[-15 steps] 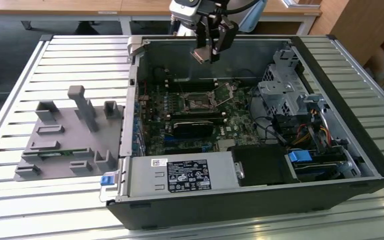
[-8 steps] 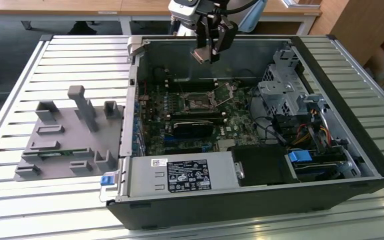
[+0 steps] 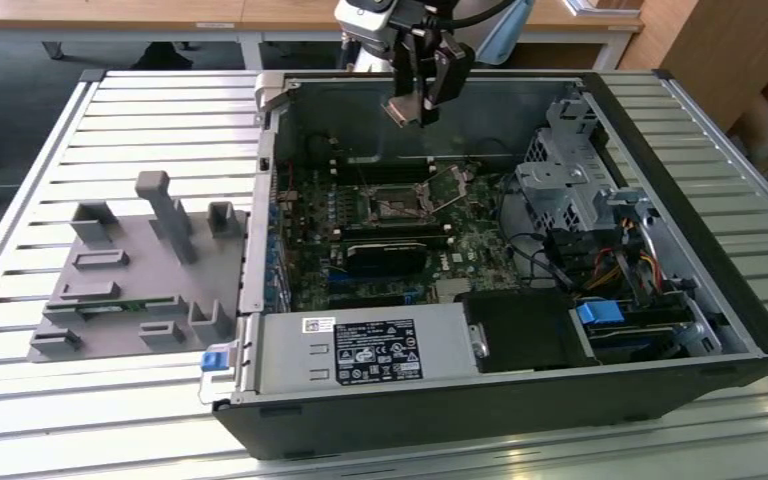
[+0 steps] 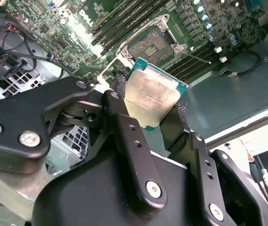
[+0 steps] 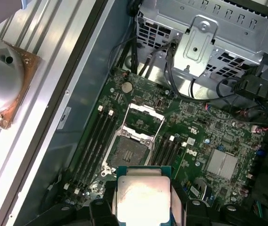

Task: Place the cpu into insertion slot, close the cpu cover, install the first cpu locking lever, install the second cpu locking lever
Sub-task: 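Place the cpu into insertion slot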

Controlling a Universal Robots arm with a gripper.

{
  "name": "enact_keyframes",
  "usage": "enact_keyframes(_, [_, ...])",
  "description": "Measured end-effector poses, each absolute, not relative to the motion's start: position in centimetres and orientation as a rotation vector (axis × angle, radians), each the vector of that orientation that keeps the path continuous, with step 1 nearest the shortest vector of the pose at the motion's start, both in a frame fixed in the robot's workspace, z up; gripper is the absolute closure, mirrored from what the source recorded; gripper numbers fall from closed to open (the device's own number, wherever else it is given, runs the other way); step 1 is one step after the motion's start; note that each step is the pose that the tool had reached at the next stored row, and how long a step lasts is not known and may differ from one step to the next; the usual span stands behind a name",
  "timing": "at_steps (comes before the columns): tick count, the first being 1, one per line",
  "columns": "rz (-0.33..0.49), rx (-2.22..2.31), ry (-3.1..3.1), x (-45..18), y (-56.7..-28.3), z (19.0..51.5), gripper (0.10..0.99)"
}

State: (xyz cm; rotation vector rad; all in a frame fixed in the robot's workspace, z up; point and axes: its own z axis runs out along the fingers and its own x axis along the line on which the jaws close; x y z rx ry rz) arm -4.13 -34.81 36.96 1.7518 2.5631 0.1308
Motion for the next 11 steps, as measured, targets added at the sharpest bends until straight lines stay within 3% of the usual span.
enact_keyframes(11, [0.13,1.792,2.533,-4.13,-34.81,36.93,0.545])
